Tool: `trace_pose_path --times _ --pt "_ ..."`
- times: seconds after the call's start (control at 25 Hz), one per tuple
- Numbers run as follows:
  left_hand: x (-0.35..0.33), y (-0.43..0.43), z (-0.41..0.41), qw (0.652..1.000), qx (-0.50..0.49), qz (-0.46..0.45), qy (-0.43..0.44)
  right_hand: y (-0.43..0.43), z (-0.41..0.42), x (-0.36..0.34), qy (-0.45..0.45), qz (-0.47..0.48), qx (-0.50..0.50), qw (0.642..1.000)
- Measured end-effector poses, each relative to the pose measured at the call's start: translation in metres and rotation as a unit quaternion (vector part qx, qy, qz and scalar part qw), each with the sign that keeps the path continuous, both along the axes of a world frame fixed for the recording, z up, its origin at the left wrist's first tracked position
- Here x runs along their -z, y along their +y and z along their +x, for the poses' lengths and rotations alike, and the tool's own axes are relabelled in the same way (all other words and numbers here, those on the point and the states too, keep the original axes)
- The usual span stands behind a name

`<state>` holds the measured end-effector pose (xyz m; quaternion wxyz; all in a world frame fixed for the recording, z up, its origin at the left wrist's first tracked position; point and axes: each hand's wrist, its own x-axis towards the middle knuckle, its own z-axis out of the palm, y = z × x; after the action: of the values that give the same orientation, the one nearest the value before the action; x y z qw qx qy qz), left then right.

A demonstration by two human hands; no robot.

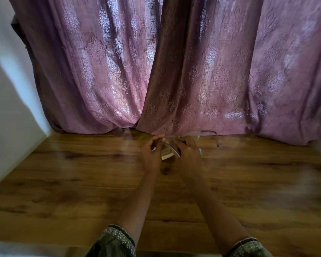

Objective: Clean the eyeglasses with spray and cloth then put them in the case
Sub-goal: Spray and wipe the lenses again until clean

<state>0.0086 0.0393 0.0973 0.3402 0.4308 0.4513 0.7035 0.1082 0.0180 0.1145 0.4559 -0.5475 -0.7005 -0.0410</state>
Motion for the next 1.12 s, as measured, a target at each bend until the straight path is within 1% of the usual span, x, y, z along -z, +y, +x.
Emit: trace_pose_path --times 0.2,0.32,0.4,0.52,0.76,0.88,1.0,1.12 --pt "0.0 0.001 0.0 1.0 0.007 -0.005 -0.004 -0.009 -0.003 0.007 -0.023 0.02 -0.041 0.999" --pt "-0.003 -0.003 -0.001 1.0 -0.007 -0.005 -0.012 -0.009 0.023 0.007 0.05 0.05 0.0 0.998" --pt "-0.002 -0.003 -0.002 1.0 -0.017 -0.01 -0.007 -0.002 0.04 0.007 0.068 0.069 0.05 0.994" --pt "-0.001 -0.004 -0.002 1.0 -0.011 -0.011 0.002 0.011 0.045 0.006 0.058 0.054 0.071 0.994" --pt "-0.002 -0.004 -0.005 0.999 -0.027 -0.014 0.011 0.008 0.036 0.02 0.006 0.019 0.028 0.999" --pt "0.001 -0.004 -0.006 0.999 -0.033 -0.022 0.03 0.006 0.042 0.016 0.039 0.037 0.044 0.998" --pt "0.003 -0.002 -0.007 0.998 -0.031 -0.031 0.033 0.016 0.036 0.008 0.077 0.0 0.077 0.994" --pt "0.004 0.0 -0.007 0.998 -0.033 -0.035 0.035 0.015 0.028 0.02 0.05 -0.014 0.03 0.998"
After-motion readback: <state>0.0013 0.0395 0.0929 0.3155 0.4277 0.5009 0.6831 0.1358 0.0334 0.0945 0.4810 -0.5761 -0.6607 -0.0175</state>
